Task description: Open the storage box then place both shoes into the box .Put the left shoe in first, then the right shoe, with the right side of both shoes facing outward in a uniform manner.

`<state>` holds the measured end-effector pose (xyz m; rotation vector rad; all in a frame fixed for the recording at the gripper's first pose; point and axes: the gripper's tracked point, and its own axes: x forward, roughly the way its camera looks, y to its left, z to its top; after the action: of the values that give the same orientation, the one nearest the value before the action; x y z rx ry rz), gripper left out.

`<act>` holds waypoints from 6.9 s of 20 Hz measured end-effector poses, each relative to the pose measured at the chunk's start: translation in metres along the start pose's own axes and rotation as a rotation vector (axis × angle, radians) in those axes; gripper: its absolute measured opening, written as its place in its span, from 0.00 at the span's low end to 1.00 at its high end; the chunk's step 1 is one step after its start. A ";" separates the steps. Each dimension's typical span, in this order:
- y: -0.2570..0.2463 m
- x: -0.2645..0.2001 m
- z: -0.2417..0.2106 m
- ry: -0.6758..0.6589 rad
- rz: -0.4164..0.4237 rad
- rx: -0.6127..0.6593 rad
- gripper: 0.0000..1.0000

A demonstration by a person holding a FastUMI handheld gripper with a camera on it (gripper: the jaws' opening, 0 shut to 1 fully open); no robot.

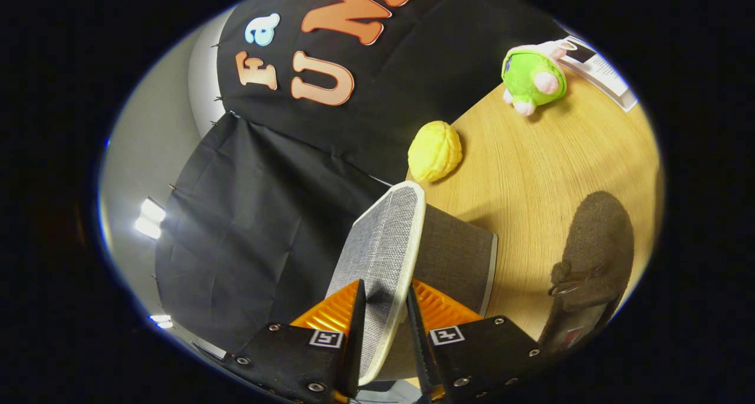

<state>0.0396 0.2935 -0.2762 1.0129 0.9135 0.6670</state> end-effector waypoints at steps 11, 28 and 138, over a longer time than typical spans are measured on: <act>0.038 -0.021 0.021 -0.038 0.024 -0.053 0.06; 0.208 0.025 0.033 -0.117 0.166 -0.131 0.06; -0.002 0.086 -0.051 0.053 -0.670 -0.026 0.03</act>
<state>0.0355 0.3847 -0.3175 0.6060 1.2040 0.1393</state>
